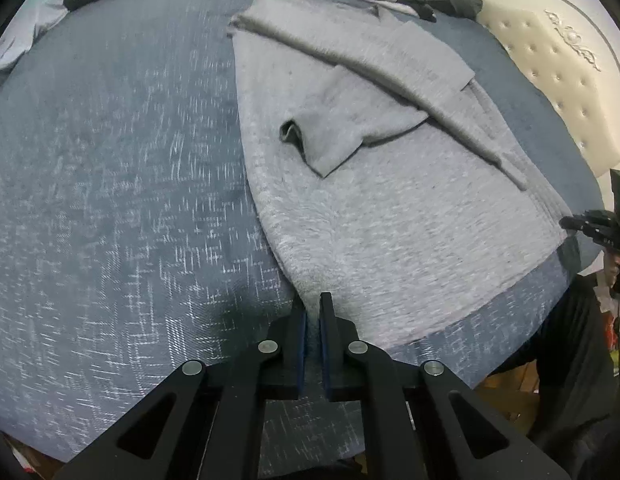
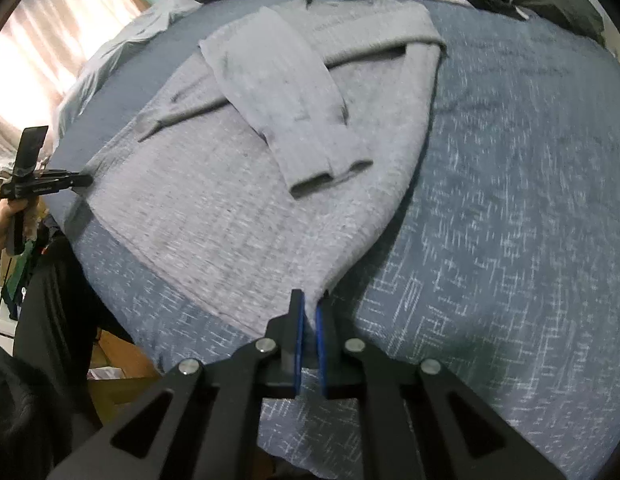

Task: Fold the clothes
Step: 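Close both tools on the grey sweatshirt hem edge, then lift the hem with both tools, fold it over toward the collar, open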

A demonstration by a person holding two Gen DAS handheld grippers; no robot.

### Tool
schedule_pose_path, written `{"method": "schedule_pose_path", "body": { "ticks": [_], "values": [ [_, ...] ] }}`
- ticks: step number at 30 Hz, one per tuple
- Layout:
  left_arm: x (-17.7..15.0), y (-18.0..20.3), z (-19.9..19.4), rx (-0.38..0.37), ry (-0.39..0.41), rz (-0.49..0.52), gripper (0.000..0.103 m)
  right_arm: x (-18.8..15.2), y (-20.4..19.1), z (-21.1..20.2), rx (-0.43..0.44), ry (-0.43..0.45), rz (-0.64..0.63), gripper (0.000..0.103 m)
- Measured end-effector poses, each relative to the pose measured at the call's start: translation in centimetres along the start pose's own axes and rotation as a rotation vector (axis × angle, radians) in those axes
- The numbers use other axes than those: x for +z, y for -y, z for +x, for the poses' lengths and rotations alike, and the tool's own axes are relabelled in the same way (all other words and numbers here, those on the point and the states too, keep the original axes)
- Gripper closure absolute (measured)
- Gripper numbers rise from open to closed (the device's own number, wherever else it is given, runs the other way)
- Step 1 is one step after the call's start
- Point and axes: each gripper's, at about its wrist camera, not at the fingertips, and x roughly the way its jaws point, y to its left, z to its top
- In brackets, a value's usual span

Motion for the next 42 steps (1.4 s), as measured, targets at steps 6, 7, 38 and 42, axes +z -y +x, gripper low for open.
{"method": "schedule_pose_path", "body": {
  "ticks": [6,7,38,42],
  "values": [
    [0.3,-0.1,-4.2,-0.004,0.057,0.049,0.098,0.8,-1.1,-2.8,0.002,0.075,-0.047,0.098],
    [0.4,0.0,-5.0,-0.006,0.067,0.054,0.098,0.9,-1.3,-3.4,0.003,0.089,-0.053,0.098],
    [-2.0,3.3,-12.7,-0.059,0.175,0.178,0.099,-1.0,-5.2,-14.0,0.033,0.246,-0.209,0.099],
    [-2.6,4.1,-14.8,-0.077,0.201,0.190,0.099,-2.0,-5.5,-15.5,0.039,0.252,-0.231,0.099]
  ]
}}
